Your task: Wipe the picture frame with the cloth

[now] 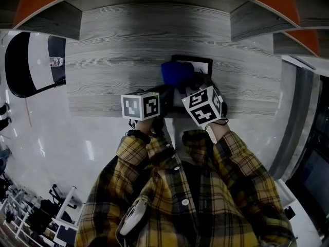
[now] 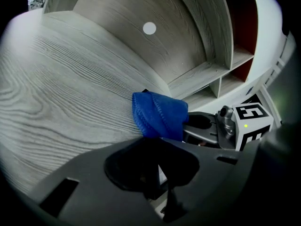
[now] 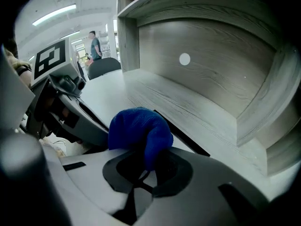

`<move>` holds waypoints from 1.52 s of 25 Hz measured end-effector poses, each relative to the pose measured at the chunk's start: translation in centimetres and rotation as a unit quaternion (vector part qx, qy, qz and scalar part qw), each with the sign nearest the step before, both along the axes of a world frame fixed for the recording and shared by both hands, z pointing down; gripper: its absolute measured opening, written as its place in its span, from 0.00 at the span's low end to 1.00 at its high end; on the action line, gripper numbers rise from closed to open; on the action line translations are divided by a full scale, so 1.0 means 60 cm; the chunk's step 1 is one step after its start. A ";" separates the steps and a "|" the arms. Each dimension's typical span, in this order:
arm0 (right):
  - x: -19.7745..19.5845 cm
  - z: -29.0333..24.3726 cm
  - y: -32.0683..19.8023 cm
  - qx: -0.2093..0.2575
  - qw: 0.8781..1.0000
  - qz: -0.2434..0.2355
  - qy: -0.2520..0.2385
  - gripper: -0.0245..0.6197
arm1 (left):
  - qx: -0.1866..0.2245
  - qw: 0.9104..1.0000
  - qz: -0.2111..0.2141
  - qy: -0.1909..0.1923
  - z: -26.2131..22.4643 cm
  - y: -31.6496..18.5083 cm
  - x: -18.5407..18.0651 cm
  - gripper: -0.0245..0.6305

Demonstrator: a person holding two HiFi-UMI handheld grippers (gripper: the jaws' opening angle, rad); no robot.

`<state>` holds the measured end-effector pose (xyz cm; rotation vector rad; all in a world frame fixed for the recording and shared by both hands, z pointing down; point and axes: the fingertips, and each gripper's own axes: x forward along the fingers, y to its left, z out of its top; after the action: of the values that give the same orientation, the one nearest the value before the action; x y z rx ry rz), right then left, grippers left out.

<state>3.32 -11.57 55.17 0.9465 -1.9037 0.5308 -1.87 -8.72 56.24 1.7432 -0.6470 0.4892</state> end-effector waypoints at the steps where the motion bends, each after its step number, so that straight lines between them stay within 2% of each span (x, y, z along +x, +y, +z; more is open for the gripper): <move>1: 0.010 0.001 0.003 -0.002 1.000 0.004 0.004 0.10 | 0.000 1.000 -0.001 -0.001 0.001 0.001 -0.001 0.14; 8: 0.087 0.000 0.025 -0.008 0.998 0.032 0.047 0.10 | -0.002 1.000 -0.005 0.004 0.001 -0.001 0.000 0.14; 13: 0.143 -0.008 0.044 -0.008 0.995 0.071 0.063 0.10 | -0.004 1.000 -0.005 0.007 0.001 -0.003 0.000 0.14; 17: 0.190 0.012 0.065 -0.031 0.991 0.112 0.065 0.10 | -0.005 1.000 -0.006 0.007 0.001 -0.002 0.000 0.14; 20: 0.203 -0.001 0.067 -0.024 0.990 0.128 0.051 0.10 | -0.005 1.000 -0.006 0.008 0.001 -0.003 0.002 0.14; 23: 0.174 -0.070 0.061 0.011 0.993 0.121 0.002 0.10 | -0.007 1.000 -0.005 0.010 0.002 -0.002 0.002 0.14; 26: 0.105 -0.160 0.064 0.037 0.993 0.084 -0.068 0.10 | -0.007 1.000 -0.005 0.011 0.002 -0.003 0.002 0.14; 29: 0.032 -0.215 0.090 0.024 0.991 0.036 -0.124 0.10 | -0.007 1.000 -0.004 0.010 0.001 -0.002 0.002 0.14; 31: -0.007 -0.214 0.105 0.000 0.988 0.019 -0.154 0.10 | -0.006 1.000 -0.003 0.010 0.001 -0.002 0.002 0.14; 35: -0.058 -0.134 0.116 -0.048 0.987 0.008 -0.154 0.10 | -0.007 1.000 -0.003 0.008 0.000 0.000 0.000 0.14; 38: -0.065 -0.065 0.097 -0.048 0.993 0.008 -0.111 0.10 | -0.007 1.000 -0.004 0.010 0.001 -0.002 0.002 0.14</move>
<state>-0.58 -5.75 51.28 0.8698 -2.0482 0.7577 -1.76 -8.84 56.30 1.7297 -0.6342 0.4691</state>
